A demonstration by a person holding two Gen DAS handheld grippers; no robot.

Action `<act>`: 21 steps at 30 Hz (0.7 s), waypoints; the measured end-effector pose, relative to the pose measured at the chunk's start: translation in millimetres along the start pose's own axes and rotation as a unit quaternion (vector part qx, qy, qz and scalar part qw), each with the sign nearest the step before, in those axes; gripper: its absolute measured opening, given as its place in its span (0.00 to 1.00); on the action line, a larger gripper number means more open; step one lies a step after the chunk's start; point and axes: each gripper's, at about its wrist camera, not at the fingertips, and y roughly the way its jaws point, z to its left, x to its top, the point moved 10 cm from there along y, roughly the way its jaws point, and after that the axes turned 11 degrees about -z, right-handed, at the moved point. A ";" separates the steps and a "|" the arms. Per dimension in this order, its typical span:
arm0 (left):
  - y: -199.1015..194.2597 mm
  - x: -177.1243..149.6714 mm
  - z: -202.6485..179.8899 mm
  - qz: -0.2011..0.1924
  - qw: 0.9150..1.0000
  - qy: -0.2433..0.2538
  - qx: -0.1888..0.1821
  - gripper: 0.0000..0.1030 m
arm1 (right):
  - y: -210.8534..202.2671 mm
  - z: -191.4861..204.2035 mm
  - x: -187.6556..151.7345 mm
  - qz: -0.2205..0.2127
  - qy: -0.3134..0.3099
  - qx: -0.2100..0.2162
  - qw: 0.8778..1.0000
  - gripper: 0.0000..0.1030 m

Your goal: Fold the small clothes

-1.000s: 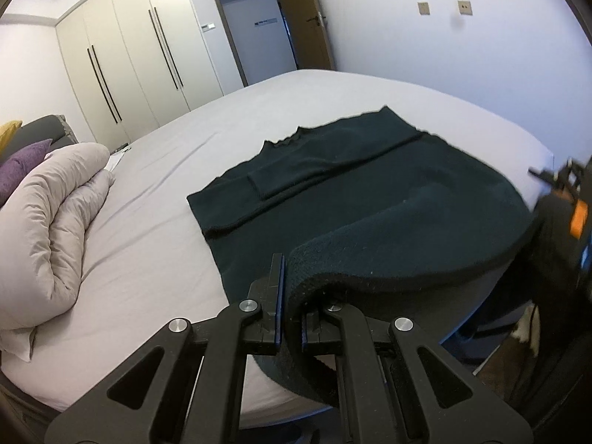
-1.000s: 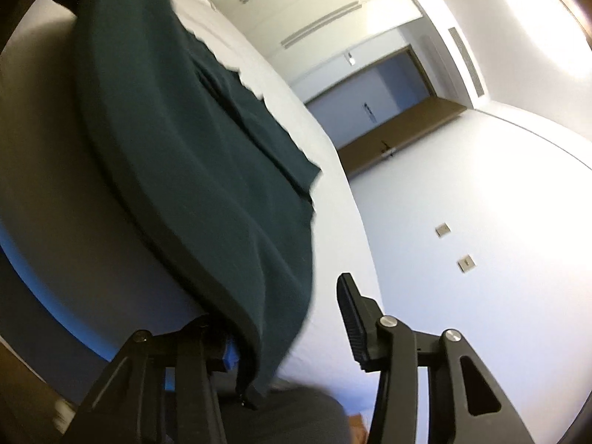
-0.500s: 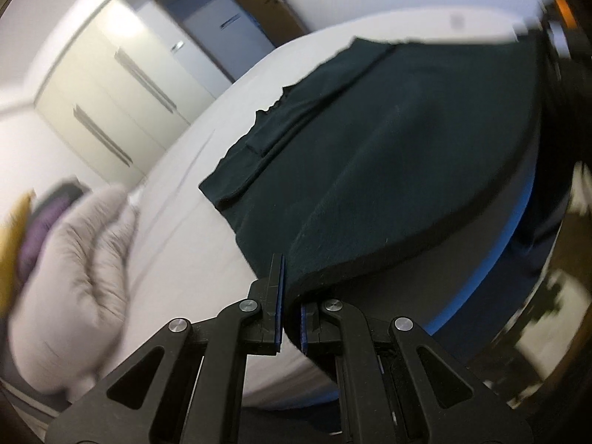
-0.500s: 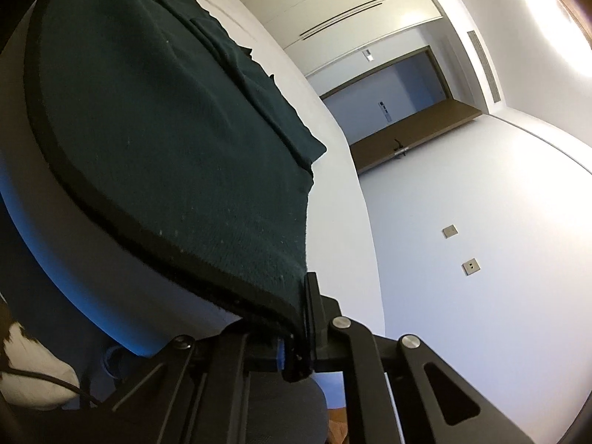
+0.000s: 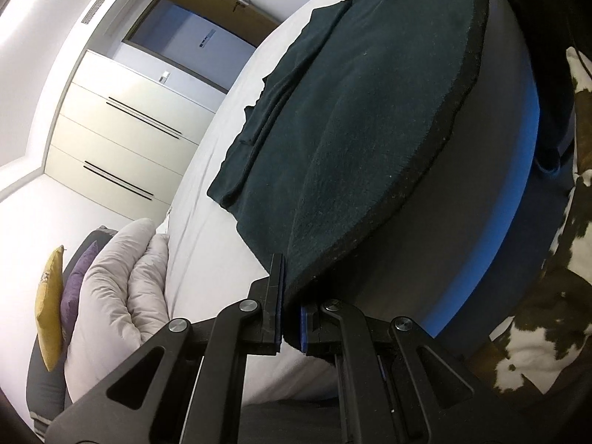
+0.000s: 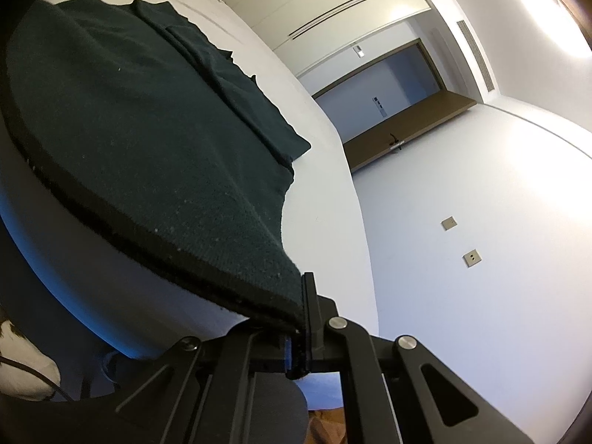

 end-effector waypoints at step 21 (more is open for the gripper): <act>0.2 -1.0 65.9 0.010 0.970 -0.239 -0.035 0.03 | 12.0 -27.8 11.4 -0.003 0.097 0.005 0.995 0.04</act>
